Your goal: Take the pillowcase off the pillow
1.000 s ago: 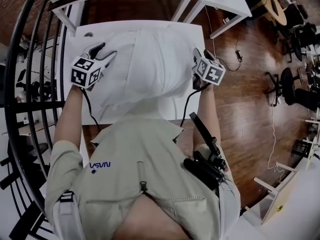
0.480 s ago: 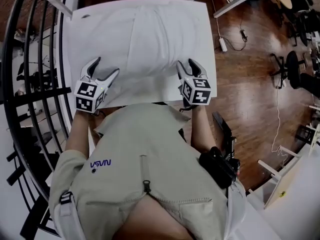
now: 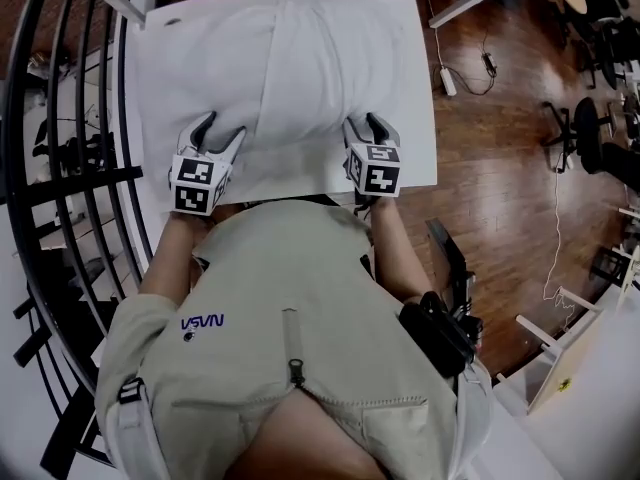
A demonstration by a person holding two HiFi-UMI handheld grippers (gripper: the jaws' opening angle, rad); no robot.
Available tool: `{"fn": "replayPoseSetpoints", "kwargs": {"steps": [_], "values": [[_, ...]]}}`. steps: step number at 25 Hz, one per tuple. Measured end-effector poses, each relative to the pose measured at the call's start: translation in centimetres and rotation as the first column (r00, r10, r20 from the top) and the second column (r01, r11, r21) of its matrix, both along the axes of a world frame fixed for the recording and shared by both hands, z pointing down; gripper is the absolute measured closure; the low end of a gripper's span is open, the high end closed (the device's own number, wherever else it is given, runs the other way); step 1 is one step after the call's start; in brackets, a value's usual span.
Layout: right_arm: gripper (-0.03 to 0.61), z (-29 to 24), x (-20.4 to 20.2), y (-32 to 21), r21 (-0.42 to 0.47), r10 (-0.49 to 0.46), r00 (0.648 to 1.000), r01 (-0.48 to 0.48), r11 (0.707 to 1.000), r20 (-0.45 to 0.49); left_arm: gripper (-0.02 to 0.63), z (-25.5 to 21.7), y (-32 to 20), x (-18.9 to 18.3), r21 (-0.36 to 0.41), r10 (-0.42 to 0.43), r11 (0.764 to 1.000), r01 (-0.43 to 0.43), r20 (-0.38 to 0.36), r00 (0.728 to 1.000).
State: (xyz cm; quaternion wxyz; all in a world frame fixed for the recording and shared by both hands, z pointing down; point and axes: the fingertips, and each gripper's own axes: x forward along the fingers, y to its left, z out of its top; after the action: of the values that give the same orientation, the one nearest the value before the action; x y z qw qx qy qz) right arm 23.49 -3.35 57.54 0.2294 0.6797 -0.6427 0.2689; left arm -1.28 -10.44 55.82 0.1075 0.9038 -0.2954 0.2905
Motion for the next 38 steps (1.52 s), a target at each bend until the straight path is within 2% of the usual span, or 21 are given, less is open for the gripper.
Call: {"fn": "replayPoseSetpoints", "kwargs": {"steps": [2, 6, 9, 12, 15, 19, 22, 24, 25, 28, 31, 35, 36, 38], "values": [[0.409, 0.2, -0.3, 0.0, -0.009, -0.004, 1.000, 0.004, 1.000, -0.027, 0.399, 0.0, 0.0, -0.2, 0.027, 0.001, 1.000, -0.002, 0.022, 1.000], [0.542, -0.2, -0.8, 0.4, -0.011, -0.002, 0.999, 0.001, 1.000, -0.049, 0.543, -0.8, 0.3, -0.5, 0.056, 0.000, 0.998, -0.001, 0.022, 1.000], [0.561, -0.9, -1.0, 1.1, -0.002, 0.010, 0.998, -0.010, 1.000, -0.054, 0.588, -2.2, 0.1, -1.0, 0.066, -0.019, 0.998, 0.021, -0.021, 1.000], [0.566, -2.3, -0.4, 1.8, 0.017, 0.051, 0.995, -0.050, 0.999, -0.081, 0.594, -4.8, -0.9, -2.2, 0.074, -0.063, 0.995, 0.072, -0.106, 0.992], [0.566, -4.7, 1.5, 2.5, 0.078, 0.122, 0.982, -0.112, 0.991, -0.142, 0.595, -8.5, -2.4, -3.4, 0.101, -0.123, 0.984, 0.145, -0.201, 0.972], [0.568, -8.6, 5.4, 3.6, 0.175, 0.239, 0.938, -0.199, 0.964, -0.251, 0.595, -11.8, -4.0, -5.8, 0.143, -0.190, 0.961, 0.237, -0.282, 0.940], [0.568, -8.9, 9.9, 5.3, 0.183, 0.355, 0.896, -0.314, 0.932, -0.266, 0.597, -11.2, -4.7, -8.3, 0.115, -0.268, 0.942, 0.316, -0.309, 0.912], [0.568, -7.4, 13.1, 7.1, 0.150, 0.415, 0.874, -0.388, 0.909, -0.253, 0.597, -10.3, -4.5, -9.6, 0.087, -0.308, 0.933, 0.348, -0.305, 0.901], [0.568, -6.5, 14.1, 7.8, 0.129, 0.423, 0.872, -0.403, 0.906, -0.245, 0.597, -9.8, -4.1, -9.7, 0.080, -0.308, 0.935, 0.344, -0.291, 0.906], [0.568, -4.1, 14.1, 8.5, 0.053, 0.376, 0.903, -0.373, 0.926, -0.210, 0.596, -7.6, -2.1, -8.4, 0.065, -0.258, 0.958, 0.280, -0.234, 0.937], [0.560, -2.7, 12.4, 8.3, -0.010, 0.303, 0.939, -0.308, 0.951, -0.162, 0.586, -5.5, -0.1, -7.9, 0.041, -0.221, 0.971, 0.234, -0.201, 0.954], [0.456, -4.6, 10.9, 7.5, 0.012, 0.235, 0.963, -0.235, 0.972, -0.132, 0.484, -5.4, 1.6, -7.3, 0.057, -0.158, 0.984, 0.166, -0.131, 0.979], [0.442, -5.5, 10.6, 7.1, 0.034, 0.223, 0.967, -0.221, 0.975, -0.126, 0.452, -5.9, 1.9, -7.1, 0.070, -0.139, 0.987, 0.147, -0.113, 0.984], [0.442, -7.7, 9.9, 6.0, 0.086, 0.195, 0.974, -0.186, 0.979, -0.118, 0.440, -7.3, 2.2, -6.7, 0.100, -0.100, 0.989, 0.108, -0.083, 0.992]]}}
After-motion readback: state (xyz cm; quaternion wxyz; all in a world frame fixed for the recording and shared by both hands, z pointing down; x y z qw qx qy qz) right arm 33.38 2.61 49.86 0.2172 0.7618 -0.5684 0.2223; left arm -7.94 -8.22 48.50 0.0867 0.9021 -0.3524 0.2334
